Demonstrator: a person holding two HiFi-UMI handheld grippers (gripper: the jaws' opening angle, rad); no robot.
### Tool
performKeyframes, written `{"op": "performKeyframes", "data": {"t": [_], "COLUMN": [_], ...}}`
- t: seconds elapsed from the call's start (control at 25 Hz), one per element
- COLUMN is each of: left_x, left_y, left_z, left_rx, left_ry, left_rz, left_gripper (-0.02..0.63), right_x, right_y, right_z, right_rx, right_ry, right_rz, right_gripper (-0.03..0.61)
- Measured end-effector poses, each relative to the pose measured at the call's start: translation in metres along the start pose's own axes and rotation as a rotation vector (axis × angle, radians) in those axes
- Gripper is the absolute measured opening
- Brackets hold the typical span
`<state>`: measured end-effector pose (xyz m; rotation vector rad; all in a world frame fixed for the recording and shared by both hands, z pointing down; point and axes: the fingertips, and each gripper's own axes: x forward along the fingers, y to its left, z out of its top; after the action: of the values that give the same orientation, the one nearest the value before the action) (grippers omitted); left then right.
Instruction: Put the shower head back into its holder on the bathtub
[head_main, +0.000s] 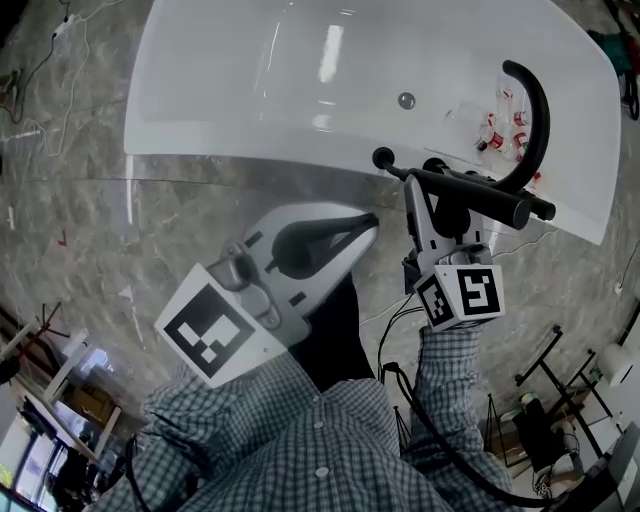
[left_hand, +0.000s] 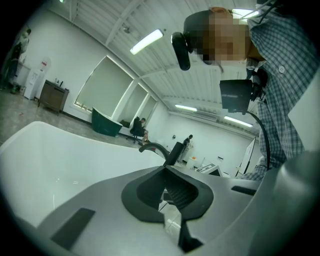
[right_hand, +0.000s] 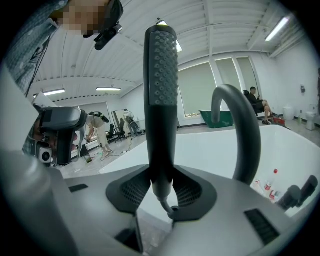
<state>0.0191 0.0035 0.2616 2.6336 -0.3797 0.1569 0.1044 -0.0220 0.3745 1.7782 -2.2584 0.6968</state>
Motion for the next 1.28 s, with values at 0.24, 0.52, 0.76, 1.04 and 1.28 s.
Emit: {"op": "performKeyframes", "data": {"t": [0.24,0.52,0.76,1.04,1.28], "left_x": [0.006,0.010,0.010,0.012,0.017], "left_y": [0.009,0.019,0.030,0.038,0.040], "left_z": [-0.015,-0.028,-0.042,-0.048,-0.053], "left_rx": [-0.012,-0.027,-0.036,-0.041,-0.042], "left_ry": [0.009,0.023,0.039,0.049,0.054], "left_rz": [-0.004,-0.015,-0.001,0.008,0.002], "left_gripper": [0.009,0.009,0.009,0.009,0.009], "right_x": [0.011,0.023,0.032,0.043,0.048], "right_y": [-0.004,-0.008,-0.015,-0.023,-0.025], "right_z": [-0.019,-0.036,-0.053,-0.065,-0.077], "right_rx": [-0.008,0.004,0.008,0.005,-0.027], "right_ry": [0.020,0.040,0.051,0.069,0.090], "right_rz": [0.008,-0.011,-0.015,-0.024,-0.027], "right_gripper": [0.137,0.137,0.137,0.137,0.137]}}
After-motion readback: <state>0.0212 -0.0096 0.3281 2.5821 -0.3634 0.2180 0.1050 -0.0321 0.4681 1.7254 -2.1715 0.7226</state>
